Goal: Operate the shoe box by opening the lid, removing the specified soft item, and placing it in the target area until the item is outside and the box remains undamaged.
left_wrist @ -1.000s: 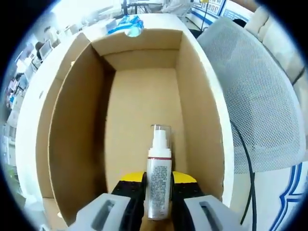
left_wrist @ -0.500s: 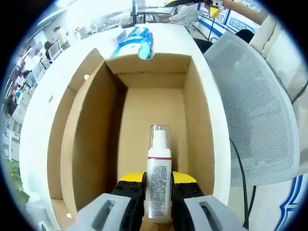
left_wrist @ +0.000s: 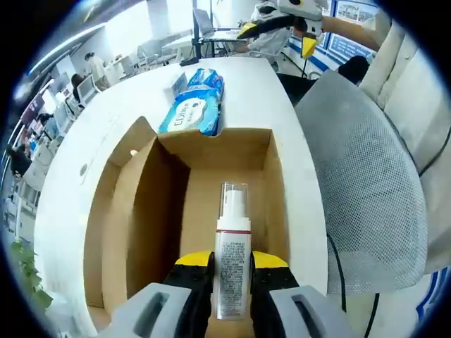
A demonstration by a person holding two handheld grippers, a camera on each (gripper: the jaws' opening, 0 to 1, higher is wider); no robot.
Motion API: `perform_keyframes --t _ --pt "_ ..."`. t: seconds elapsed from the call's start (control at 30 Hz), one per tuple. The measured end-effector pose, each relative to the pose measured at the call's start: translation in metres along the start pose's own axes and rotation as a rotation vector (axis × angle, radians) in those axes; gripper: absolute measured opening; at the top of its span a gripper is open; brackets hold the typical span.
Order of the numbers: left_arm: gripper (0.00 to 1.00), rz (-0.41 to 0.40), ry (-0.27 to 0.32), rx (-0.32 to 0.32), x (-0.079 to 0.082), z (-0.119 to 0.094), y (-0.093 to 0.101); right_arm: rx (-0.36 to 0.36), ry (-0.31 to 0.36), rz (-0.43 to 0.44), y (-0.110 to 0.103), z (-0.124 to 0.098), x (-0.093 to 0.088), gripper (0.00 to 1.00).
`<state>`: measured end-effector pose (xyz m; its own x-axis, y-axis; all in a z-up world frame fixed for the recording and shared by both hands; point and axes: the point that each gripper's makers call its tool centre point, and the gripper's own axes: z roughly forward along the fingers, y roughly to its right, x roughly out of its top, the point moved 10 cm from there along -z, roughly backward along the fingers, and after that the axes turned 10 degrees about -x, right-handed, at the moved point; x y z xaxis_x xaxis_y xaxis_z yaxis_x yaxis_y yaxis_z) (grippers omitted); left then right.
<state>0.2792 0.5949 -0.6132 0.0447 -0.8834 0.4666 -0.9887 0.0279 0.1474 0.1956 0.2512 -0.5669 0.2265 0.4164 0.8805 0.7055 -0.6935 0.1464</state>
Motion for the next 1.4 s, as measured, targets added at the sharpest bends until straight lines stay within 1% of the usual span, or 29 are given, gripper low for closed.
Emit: perform_keyframes --t 0.17,0.4,0.53,0.77,0.9,1.13,1.2,1.4 --pt "0.18 0.016 0.038 0.006 0.011 -0.003 0.005 0.032 0.016 -0.024 -0.008 0.008 0.005 0.61" --pt "0.18 0.033 0.089 0.001 0.025 -0.006 0.014 0.074 0.023 -0.057 -0.018 0.017 0.01 0.55" --pt "0.18 0.046 0.111 -0.007 0.033 -0.006 0.019 0.096 0.03 -0.065 -0.023 0.022 0.013 0.54" --pt "0.18 0.087 0.145 -0.019 0.05 -0.005 0.026 0.132 0.035 -0.087 -0.032 0.029 0.016 0.5" --pt "0.18 0.118 0.165 -0.025 0.06 -0.004 0.032 0.146 0.038 -0.102 -0.036 0.031 0.018 0.47" --pt "0.18 0.188 0.199 -0.03 0.079 -0.002 0.044 0.178 0.048 -0.12 -0.046 0.034 0.022 0.44" --pt "0.18 0.202 0.204 -0.028 0.084 -0.001 0.047 0.192 0.055 -0.123 -0.049 0.033 0.024 0.43" --pt "0.18 0.225 0.24 -0.047 0.095 0.003 0.051 0.23 0.065 -0.153 -0.057 0.035 0.028 0.35"
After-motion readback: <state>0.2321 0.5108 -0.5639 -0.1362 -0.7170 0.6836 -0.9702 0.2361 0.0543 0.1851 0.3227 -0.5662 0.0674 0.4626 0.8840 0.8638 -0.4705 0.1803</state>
